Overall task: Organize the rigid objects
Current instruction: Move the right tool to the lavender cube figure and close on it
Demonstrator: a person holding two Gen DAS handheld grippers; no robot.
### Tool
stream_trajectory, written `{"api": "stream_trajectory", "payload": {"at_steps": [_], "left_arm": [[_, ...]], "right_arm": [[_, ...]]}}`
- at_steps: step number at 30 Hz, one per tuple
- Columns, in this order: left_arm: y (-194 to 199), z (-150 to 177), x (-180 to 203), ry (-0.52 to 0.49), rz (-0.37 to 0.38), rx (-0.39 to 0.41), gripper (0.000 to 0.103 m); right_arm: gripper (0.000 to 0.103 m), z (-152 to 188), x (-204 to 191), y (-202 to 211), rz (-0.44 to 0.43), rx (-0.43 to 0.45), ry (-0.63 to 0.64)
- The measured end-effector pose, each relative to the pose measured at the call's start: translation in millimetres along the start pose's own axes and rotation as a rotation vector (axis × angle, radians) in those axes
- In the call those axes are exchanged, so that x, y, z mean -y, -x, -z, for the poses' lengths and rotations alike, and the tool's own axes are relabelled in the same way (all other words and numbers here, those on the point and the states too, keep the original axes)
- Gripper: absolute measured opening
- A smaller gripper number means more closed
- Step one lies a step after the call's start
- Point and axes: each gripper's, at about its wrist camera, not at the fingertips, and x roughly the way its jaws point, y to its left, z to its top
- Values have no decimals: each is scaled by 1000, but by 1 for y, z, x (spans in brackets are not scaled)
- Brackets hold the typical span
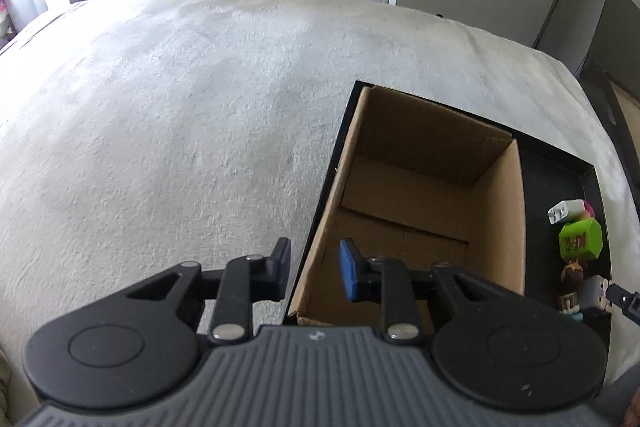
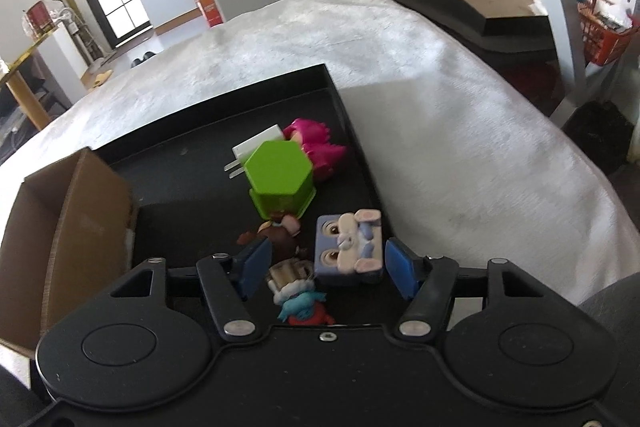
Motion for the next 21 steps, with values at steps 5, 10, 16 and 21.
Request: {"api": "stream_trajectory", "payload": {"at_steps": [5,10,16,21], "left_arm": [[-16,-6,6,-23,-4,-84,26],[-27,-7,11,-49,-6,-115,26],[-29,-7,11,-52,-12,-117,20],[-27,-6,14,-58,-6,-117,9]], "right_arm": [[62,-2,-3,-10,23,-2,16],[59,-1,-6,-17,35,-9,29],[50,2,-8,-33,81,-44,53],[44,5,-9,-41,106,-66,59]]}}
